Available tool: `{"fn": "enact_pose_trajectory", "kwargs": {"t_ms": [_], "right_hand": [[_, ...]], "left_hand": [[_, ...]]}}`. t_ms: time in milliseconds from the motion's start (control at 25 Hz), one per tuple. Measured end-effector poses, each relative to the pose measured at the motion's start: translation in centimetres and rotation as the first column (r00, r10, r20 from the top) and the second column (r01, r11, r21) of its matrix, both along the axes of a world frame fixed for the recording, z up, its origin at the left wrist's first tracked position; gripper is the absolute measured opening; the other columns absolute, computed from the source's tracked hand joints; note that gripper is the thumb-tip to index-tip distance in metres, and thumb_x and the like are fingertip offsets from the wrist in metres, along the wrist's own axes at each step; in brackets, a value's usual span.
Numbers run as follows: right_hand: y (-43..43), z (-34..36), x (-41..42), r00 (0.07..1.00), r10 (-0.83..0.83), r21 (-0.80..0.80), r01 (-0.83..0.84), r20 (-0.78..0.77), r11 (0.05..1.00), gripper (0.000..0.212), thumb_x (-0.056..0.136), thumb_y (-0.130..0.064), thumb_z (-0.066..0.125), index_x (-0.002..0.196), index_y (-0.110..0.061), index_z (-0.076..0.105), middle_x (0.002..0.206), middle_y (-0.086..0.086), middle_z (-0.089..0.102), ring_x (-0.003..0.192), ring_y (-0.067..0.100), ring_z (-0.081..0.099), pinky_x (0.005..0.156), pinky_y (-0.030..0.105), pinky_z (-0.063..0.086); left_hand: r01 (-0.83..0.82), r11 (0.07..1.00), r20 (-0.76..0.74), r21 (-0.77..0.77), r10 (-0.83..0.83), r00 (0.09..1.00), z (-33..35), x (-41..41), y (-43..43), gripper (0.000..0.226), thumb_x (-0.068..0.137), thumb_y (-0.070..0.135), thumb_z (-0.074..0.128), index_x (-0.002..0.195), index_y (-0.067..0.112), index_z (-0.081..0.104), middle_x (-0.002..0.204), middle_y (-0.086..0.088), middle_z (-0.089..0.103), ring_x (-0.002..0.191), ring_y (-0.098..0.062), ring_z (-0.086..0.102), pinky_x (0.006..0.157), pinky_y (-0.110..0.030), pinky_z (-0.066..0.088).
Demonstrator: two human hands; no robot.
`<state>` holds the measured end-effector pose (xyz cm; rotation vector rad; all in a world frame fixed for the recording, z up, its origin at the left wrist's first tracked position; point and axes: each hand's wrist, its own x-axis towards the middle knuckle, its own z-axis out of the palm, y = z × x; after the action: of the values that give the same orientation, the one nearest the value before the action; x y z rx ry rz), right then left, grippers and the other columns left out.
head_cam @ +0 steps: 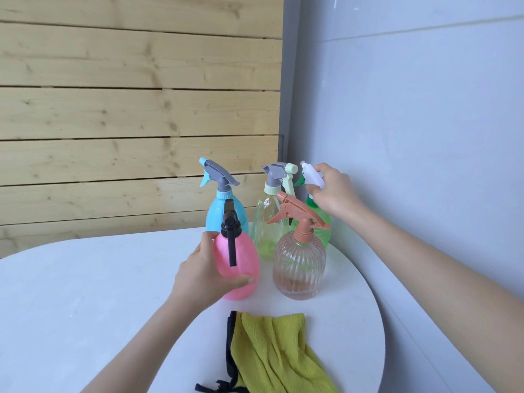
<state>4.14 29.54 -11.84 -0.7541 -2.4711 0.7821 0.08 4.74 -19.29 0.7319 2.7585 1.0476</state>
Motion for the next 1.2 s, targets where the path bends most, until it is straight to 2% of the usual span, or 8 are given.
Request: {"fn": "enact_pose_trajectory", "kwargs": {"t_ms": [280, 520, 680, 800, 880, 960, 1080, 1200], "right_hand": [[-0.2, 2.5, 1.5, 0.991, -0.007, -0.024, 0.004, -0.135, 1.000, 0.035, 0.093, -0.014, 0.054, 0.128, -0.017, 0.052, 0.116, 0.015, 0.061, 0.091, 0.027, 0.054, 0.073, 0.027, 0.043], [-2.5, 8.3, 5.1, 0.967, 0.068, 0.138, -0.035, -0.246, 0.990, 0.039, 0.095, -0.015, 0.052, 0.133, -0.020, 0.050, 0.116, 0.014, 0.062, 0.101, 0.032, 0.055, 0.077, 0.032, 0.043], [-5.1, 12.3, 8.7, 0.936, 0.139, 0.266, -0.051, -0.322, 0.962, 0.040, 0.096, -0.015, 0.050, 0.135, -0.019, 0.048, 0.115, 0.012, 0.063, 0.100, 0.032, 0.052, 0.077, 0.033, 0.041], [-8.0, 14.3, 11.2, 0.896, 0.232, 0.305, -0.116, -0.379, 0.945, 0.038, 0.095, -0.015, 0.051, 0.133, -0.021, 0.050, 0.108, 0.009, 0.066, 0.092, 0.028, 0.053, 0.072, 0.032, 0.041], [-10.3, 15.2, 12.3, 0.851, 0.314, 0.305, -0.194, -0.420, 0.932, 0.035, 0.094, -0.015, 0.053, 0.129, -0.020, 0.053, 0.104, 0.008, 0.068, 0.093, 0.029, 0.057, 0.074, 0.033, 0.044], [-13.0, 15.6, 13.1, 0.805, 0.385, 0.269, -0.289, -0.451, 0.919, 0.032, 0.093, -0.015, 0.055, 0.125, -0.019, 0.056, 0.100, 0.008, 0.069, 0.092, 0.028, 0.061, 0.076, 0.035, 0.047], [-17.1, 15.3, 13.1, 0.739, 0.466, 0.162, -0.447, -0.487, 0.880, 0.026, 0.093, -0.014, 0.055, 0.120, -0.018, 0.055, 0.095, 0.008, 0.072, 0.087, 0.025, 0.066, 0.076, 0.033, 0.049], [-21.6, 14.4, 12.0, 0.647, 0.490, 0.037, -0.582, -0.584, 0.813, 0.017, 0.095, -0.015, 0.054, 0.111, -0.018, 0.054, 0.093, 0.004, 0.073, 0.085, 0.017, 0.070, 0.078, 0.036, 0.054]], "left_hand": [[0.015, 1.000, 0.006, -0.005, -0.015, 1.000, -0.2, -0.1, 0.0, 0.092, 0.062, 0.044, 0.085, 0.132, 0.022, 0.029, 0.110, 0.007, 0.048, 0.101, -0.024, 0.054, 0.077, -0.032, 0.042], [0.062, 0.998, 0.078, 0.009, -0.062, 0.995, 0.3, -0.1, -0.1, 0.101, 0.061, 0.038, 0.087, 0.138, 0.016, 0.025, 0.122, -0.002, 0.048, 0.105, -0.023, 0.050, 0.081, -0.034, 0.046], [0.091, 0.996, 0.058, -0.006, -0.091, 0.994, 2.0, 1.4, -1.1, 0.123, 0.064, 0.034, 0.087, 0.152, 0.014, 0.004, 0.155, -0.003, 0.016, 0.139, -0.019, 0.025, 0.099, -0.026, 0.034], [0.096, 0.995, -0.006, -0.024, -0.096, 0.995, 5.0, 3.1, -2.9, 0.136, 0.062, 0.041, 0.087, 0.151, 0.018, -0.014, 0.159, 0.001, -0.005, 0.144, -0.017, 0.012, 0.103, -0.026, 0.030], [0.083, 0.997, -0.054, -0.003, -0.083, 0.995, 7.4, 4.6, -4.1, 0.143, 0.054, 0.055, 0.084, 0.150, 0.021, -0.016, 0.159, 0.003, -0.009, 0.145, -0.014, 0.008, 0.110, -0.031, 0.023], [0.086, 0.991, -0.159, 0.098, -0.070, 0.985, 9.7, 6.5, -5.4, 0.139, 0.049, 0.064, 0.076, 0.152, 0.021, -0.007, 0.159, 0.004, 0.000, 0.145, -0.010, 0.010, 0.112, -0.029, 0.020], [0.087, 0.958, -0.347, 0.273, 0.014, 0.938, 12.7, 9.4, -7.2, 0.127, 0.049, 0.068, 0.072, 0.152, 0.020, 0.014, 0.152, 0.007, 0.025, 0.138, -0.004, 0.025, 0.104, -0.022, 0.027], [-0.010, 0.946, -0.389, 0.323, 0.142, 0.910, 14.2, 10.9, -10.2, 0.120, 0.052, 0.059, 0.081, 0.148, 0.018, 0.022, 0.136, 0.011, 0.038, 0.125, -0.004, 0.035, 0.089, -0.017, 0.029]]}}
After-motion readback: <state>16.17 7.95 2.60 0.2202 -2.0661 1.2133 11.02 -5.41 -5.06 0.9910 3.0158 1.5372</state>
